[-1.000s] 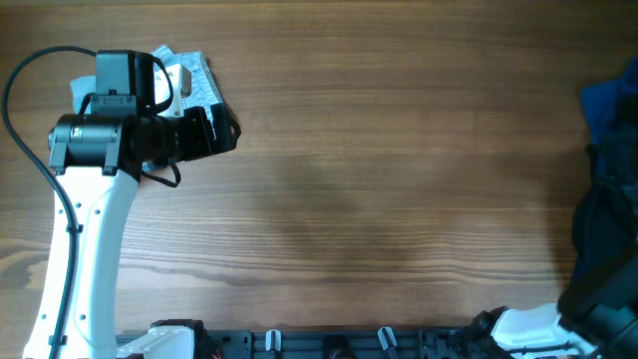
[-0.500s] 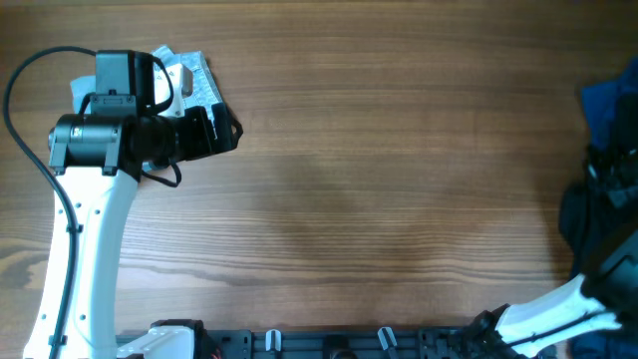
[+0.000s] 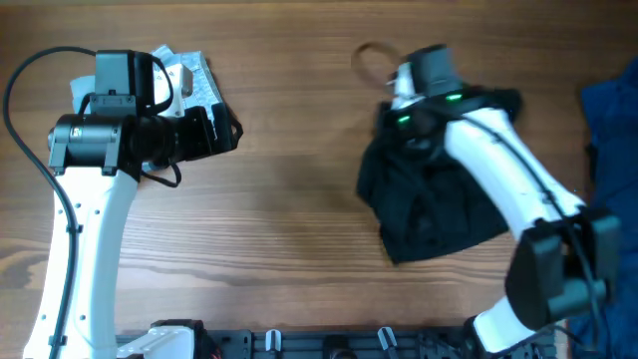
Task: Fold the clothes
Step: 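Pull the dark trousers onto the table center with the right gripper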
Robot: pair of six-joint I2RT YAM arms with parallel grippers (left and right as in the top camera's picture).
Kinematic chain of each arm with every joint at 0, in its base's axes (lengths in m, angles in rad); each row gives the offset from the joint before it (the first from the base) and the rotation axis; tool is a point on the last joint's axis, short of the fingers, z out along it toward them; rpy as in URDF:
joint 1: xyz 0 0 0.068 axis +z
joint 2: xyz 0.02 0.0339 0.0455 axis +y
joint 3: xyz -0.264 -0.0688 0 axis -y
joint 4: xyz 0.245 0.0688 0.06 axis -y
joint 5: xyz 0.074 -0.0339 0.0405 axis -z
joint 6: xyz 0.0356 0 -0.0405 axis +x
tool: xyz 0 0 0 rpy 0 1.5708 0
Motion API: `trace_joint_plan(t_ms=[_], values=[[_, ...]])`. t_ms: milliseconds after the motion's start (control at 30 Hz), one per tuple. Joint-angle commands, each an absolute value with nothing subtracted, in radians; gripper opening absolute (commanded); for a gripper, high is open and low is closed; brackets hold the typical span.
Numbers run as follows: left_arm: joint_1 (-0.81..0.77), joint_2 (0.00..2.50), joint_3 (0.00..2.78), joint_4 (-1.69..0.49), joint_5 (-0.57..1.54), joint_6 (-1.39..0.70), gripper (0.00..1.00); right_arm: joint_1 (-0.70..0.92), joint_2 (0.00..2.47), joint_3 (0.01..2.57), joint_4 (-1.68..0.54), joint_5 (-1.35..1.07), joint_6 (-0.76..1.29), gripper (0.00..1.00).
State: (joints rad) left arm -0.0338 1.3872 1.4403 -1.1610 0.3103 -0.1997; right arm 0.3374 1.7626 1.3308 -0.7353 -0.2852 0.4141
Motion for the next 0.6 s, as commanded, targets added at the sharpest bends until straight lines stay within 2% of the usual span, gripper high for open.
trace_joint_plan(t_ms=[0, 33, 67, 100, 133, 167, 233, 333, 467, 567], values=[[-0.036, 1.372, 1.461, -1.164, 0.302, -0.191, 1.00, 0.379, 1.721, 1.335, -0.724, -0.213, 0.366, 0.13], [-0.036, 1.372, 1.461, -1.164, 0.302, -0.191, 1.00, 0.364, 1.693, 1.335, -0.727, -0.162, 0.367, 0.19], [-0.036, 1.372, 1.461, -1.164, 0.302, -0.191, 1.00, 0.337, 1.664, 1.335, -0.730, -0.111, 0.369, 0.30], [-0.036, 1.372, 1.461, -1.164, 0.302, -0.191, 1.00, 0.295, 1.633, 1.335, -0.735, -0.067, 0.372, 0.52], [-0.036, 1.372, 1.461, -1.164, 0.302, -0.191, 1.00, 0.269, 1.618, 1.335, -0.738, -0.048, 0.377, 0.68], [-0.036, 1.372, 1.461, -1.164, 0.302, -0.191, 1.00, 0.214, 1.598, 1.335, -0.746, -0.019, 0.396, 0.80], [-0.036, 1.372, 1.461, -1.164, 0.302, -0.191, 1.00, 0.051, 1.589, 1.335, -0.777, -0.018, 0.429, 0.89], [-0.036, 1.372, 1.461, -1.163, 0.302, -0.191, 1.00, -0.137, 1.655, 1.333, -0.786, -0.156, 0.398, 0.89], [-0.036, 1.372, 1.461, -1.151, 0.302, -0.191, 1.00, -0.234, 1.809, 1.333, -0.744, -0.229, 0.332, 0.89], [-0.036, 1.372, 1.461, -1.145, 0.302, -0.191, 1.00, -0.234, 1.923, 1.333, -0.661, -0.435, 0.187, 0.89]])
